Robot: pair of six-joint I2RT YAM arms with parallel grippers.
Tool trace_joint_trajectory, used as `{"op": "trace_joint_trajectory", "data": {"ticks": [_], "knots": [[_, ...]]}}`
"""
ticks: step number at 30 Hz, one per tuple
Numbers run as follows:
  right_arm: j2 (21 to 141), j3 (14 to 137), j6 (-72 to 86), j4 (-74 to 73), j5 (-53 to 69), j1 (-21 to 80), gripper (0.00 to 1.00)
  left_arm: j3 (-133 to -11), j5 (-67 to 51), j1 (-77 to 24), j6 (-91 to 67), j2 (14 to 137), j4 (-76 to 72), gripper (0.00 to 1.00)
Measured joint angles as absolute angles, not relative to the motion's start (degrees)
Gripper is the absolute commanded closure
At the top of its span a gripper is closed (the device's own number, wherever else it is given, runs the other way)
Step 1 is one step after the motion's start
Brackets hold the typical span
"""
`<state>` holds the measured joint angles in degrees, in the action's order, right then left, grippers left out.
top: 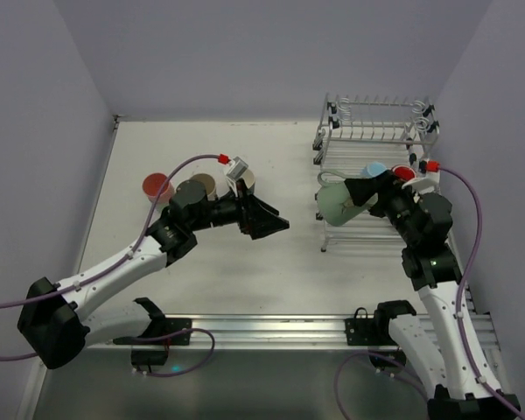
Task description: Unload the cups from the dish rack
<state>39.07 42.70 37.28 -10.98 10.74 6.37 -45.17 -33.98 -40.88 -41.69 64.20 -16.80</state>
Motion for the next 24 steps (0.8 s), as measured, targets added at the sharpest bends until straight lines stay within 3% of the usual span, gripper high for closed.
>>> {"op": "trace_joint_trajectory", "data": {"ticks": [11, 24], "knots": [[36.7, 37.1, 51.2, 5.0, 26.5, 9.0, 0.9, -41.7, -32.4, -44.6, -48.9, 69.9, -32.8, 0.13], [39.3, 32.7, 58.6, 15.0, 24.7, 16.0, 0.92, -41.1, -28.1, -48.6, -57.3, 75.6, -43.0, 0.19]]}}
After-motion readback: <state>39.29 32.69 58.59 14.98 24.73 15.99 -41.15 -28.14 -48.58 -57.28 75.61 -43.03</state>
